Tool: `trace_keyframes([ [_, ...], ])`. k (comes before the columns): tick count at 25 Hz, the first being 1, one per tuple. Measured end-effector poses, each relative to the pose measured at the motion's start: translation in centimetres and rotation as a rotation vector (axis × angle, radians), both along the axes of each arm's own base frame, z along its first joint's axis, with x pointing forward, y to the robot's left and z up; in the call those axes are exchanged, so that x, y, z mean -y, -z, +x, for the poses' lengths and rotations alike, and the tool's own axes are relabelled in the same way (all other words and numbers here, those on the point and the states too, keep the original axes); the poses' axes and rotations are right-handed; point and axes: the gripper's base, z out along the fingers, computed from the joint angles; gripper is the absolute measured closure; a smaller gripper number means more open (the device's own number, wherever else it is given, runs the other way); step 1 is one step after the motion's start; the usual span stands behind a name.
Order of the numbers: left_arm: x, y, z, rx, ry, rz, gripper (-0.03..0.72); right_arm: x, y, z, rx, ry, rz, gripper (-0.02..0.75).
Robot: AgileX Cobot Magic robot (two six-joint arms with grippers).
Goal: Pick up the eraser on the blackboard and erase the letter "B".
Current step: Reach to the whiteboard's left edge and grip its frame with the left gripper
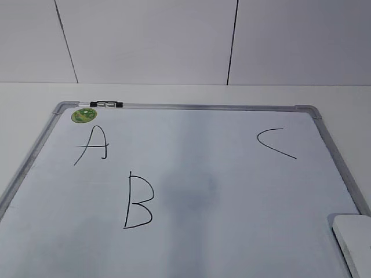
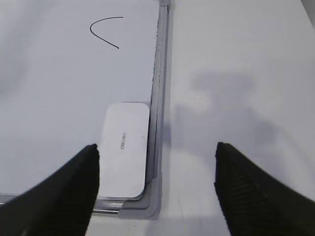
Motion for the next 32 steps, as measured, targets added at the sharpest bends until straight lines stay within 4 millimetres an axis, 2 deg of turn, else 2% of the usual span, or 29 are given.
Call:
trace_keyframes([
  [5, 0.0, -0.9, 0.5, -0.021, -0.009, 0.017, 0.452, -0.1, -1.5, 1.2, -0.075, 0.019, 0.027, 0.164],
  [12, 0.8, -3.0, 5.3, -0.282, -0.008, 0.069, 0.450, -0.2, -2.5, 3.9, -0.209, 0.043, 0.054, 0.164],
  [15, 1.2, -3.4, 8.3, -0.448, -0.010, 0.108, 0.449, -0.4, -2.5, 5.0, -0.257, 0.039, 0.065, 0.164],
  [19, 2.0, -3.9, 12.6, -0.587, 0.004, 0.145, 0.449, -0.6, -2.3, 6.0, -0.311, 0.032, 0.085, 0.164],
  [22, 2.5, -3.5, 16.3, -0.685, 0.010, 0.191, 0.449, -0.7, -2.1, 6.5, -0.339, 0.028, 0.094, 0.164],
  [28, 3.4, -2.1, 23.2, -0.769, 0.029, 0.242, 0.449, -0.8, -2.2, 6.9, -0.327, 0.025, 0.101, 0.164],
  [32, 2.8, -1.3, 27.1, -0.789, 0.000, 0.227, 0.449, -1.0, -2.2, 6.8, -0.339, 0.014, 0.122, 0.164],
])
